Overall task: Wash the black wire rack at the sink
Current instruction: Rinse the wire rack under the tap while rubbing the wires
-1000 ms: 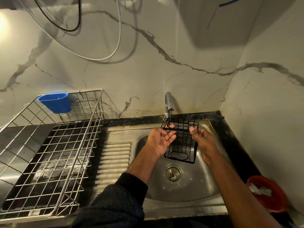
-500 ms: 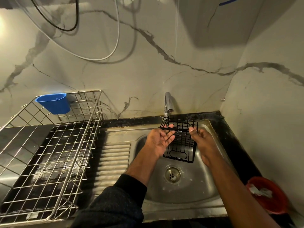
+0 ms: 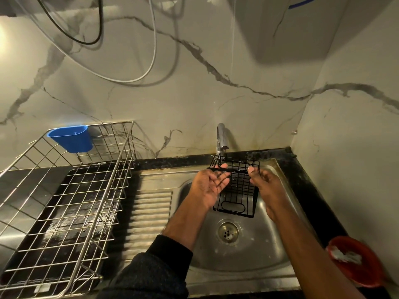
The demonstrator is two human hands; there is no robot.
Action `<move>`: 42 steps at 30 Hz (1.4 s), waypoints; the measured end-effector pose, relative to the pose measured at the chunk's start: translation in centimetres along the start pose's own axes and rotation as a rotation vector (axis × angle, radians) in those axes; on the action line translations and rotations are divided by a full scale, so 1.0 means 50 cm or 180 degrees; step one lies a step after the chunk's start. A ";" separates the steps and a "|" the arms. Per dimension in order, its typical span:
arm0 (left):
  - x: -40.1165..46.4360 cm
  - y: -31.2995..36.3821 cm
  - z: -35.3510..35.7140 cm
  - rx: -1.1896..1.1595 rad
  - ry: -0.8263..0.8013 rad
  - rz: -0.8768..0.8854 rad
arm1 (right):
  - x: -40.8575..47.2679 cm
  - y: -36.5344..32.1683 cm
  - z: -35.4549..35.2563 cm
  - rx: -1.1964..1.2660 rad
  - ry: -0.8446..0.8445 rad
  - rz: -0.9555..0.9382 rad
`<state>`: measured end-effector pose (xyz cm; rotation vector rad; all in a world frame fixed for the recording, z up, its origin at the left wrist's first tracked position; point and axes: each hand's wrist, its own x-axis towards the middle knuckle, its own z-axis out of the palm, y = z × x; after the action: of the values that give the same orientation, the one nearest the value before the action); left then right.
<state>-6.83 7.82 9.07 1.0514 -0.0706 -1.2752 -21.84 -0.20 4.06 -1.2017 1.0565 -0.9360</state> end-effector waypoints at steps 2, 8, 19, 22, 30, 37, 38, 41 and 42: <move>0.003 0.001 -0.003 0.0002 -0.0019 -0.0015 | 0.000 -0.004 0.004 0.0009 0.0046 -0.0032; 0.005 0.009 -0.012 -0.0093 0.0023 0.0000 | 0.004 -0.004 0.011 -0.0074 0.0127 0.0032; 0.003 0.031 -0.026 -0.0023 0.0171 -0.0074 | 0.006 -0.001 0.017 -0.0165 0.0024 -0.0002; -0.003 0.036 -0.023 0.0022 0.0153 -0.0058 | 0.008 -0.001 0.018 -0.0188 0.0061 0.0051; -0.008 0.040 -0.021 0.0069 0.0181 -0.0038 | 0.003 -0.009 0.019 -0.0192 0.0042 0.0082; -0.010 0.046 -0.019 0.0124 0.0173 -0.0007 | -0.001 -0.017 0.021 -0.0226 0.0031 0.0030; -0.008 0.046 -0.019 0.0140 0.0186 -0.0002 | -0.002 -0.018 0.021 -0.0232 0.0020 0.0024; -0.002 0.043 -0.024 0.0176 0.0236 -0.0009 | -0.006 -0.018 0.020 -0.0200 -0.0074 -0.0021; -0.001 0.041 -0.025 0.0190 0.0257 -0.0012 | -0.007 -0.018 0.019 -0.0194 -0.0102 -0.0033</move>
<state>-4.61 8.44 9.79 1.1536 -0.0454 -1.2392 -21.00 0.25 5.04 -1.2694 1.0606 -0.8952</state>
